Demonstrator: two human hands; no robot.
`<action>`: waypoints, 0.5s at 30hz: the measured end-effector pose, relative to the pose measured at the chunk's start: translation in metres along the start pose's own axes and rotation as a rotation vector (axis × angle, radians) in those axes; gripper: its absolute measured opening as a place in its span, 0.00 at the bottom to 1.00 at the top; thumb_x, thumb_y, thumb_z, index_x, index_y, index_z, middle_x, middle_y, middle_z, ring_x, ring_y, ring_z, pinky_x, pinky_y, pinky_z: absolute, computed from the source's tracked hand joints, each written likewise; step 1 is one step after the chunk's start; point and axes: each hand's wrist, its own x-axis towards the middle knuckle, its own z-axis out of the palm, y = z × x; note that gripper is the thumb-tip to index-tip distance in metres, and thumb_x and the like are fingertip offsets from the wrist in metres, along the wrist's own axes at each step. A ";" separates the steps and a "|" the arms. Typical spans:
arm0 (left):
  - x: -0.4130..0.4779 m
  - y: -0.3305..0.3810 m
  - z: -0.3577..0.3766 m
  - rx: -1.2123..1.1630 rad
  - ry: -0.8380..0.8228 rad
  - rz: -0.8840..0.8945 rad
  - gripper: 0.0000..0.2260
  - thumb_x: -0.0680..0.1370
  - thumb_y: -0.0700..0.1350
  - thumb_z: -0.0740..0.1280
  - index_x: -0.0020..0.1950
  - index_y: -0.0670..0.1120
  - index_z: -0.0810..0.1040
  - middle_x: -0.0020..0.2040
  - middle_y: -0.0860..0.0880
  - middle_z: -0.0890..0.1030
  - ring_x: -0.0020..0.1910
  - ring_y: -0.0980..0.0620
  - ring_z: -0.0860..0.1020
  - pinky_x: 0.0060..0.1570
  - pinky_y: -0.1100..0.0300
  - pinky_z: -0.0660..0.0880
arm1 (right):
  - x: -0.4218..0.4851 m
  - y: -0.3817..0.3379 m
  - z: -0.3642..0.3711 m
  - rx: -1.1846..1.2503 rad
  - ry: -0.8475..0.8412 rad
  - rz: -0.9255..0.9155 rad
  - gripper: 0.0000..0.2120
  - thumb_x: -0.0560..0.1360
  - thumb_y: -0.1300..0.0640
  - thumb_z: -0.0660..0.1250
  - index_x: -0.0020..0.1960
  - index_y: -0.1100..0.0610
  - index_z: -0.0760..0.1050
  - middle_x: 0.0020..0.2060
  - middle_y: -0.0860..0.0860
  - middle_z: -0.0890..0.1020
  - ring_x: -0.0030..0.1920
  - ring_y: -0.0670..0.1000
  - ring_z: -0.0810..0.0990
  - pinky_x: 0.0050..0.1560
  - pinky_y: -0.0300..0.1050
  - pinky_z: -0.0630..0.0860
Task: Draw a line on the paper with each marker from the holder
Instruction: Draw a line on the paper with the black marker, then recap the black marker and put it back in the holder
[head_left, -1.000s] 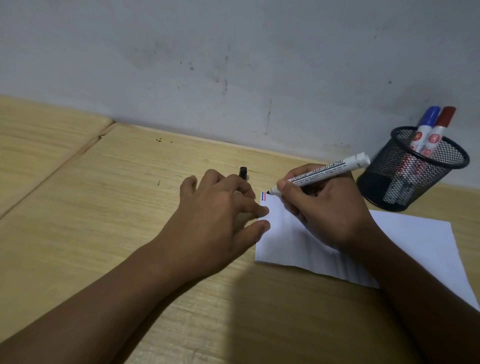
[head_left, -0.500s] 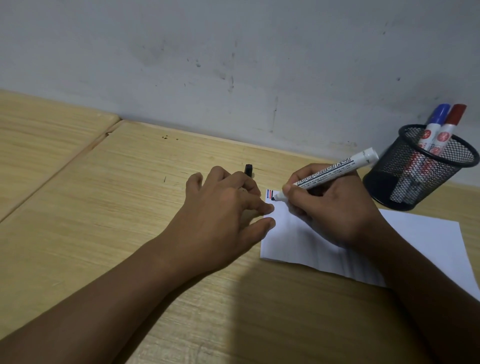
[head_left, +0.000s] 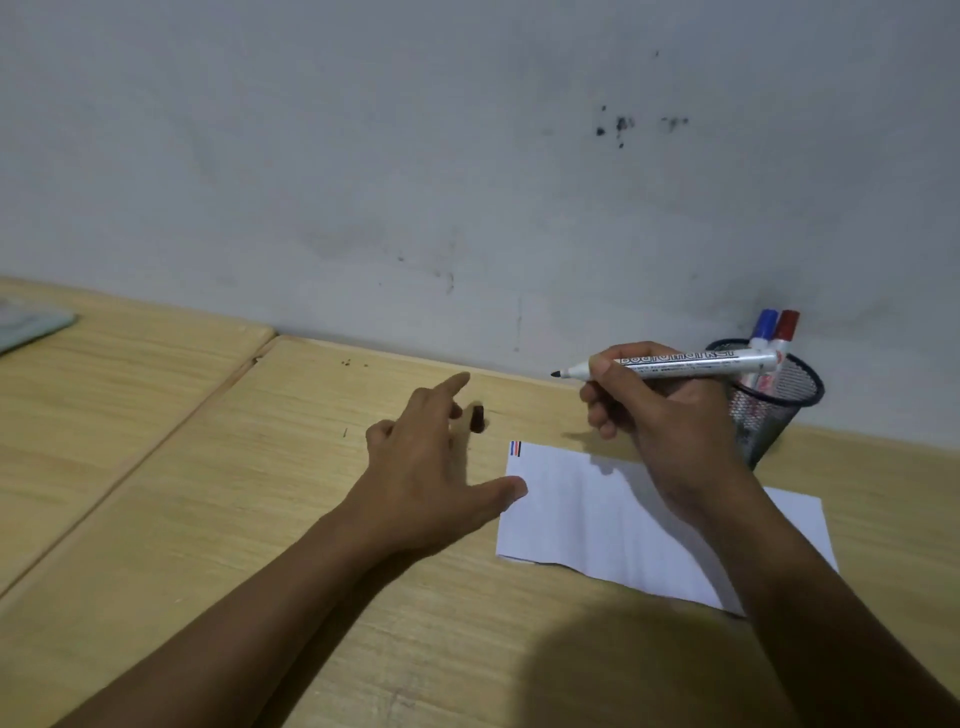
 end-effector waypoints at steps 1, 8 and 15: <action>0.005 0.003 -0.001 -0.010 -0.005 -0.027 0.39 0.68 0.65 0.69 0.75 0.56 0.58 0.59 0.59 0.70 0.56 0.59 0.72 0.66 0.52 0.58 | -0.002 -0.007 -0.001 0.005 0.005 -0.009 0.03 0.77 0.67 0.68 0.46 0.65 0.80 0.31 0.57 0.81 0.29 0.51 0.77 0.28 0.40 0.74; 0.037 0.019 -0.011 0.131 -0.016 -0.110 0.06 0.76 0.54 0.67 0.46 0.55 0.82 0.40 0.58 0.80 0.49 0.52 0.80 0.52 0.52 0.74 | -0.028 -0.052 -0.019 -0.032 0.045 -0.012 0.03 0.77 0.67 0.69 0.47 0.67 0.80 0.32 0.57 0.82 0.29 0.51 0.77 0.28 0.41 0.74; 0.020 0.102 -0.049 -0.462 0.114 0.076 0.03 0.75 0.43 0.72 0.48 0.48 0.85 0.39 0.57 0.86 0.36 0.61 0.79 0.37 0.69 0.74 | -0.045 -0.100 -0.037 0.021 0.132 -0.013 0.06 0.77 0.65 0.69 0.45 0.68 0.81 0.31 0.58 0.81 0.28 0.52 0.76 0.25 0.39 0.72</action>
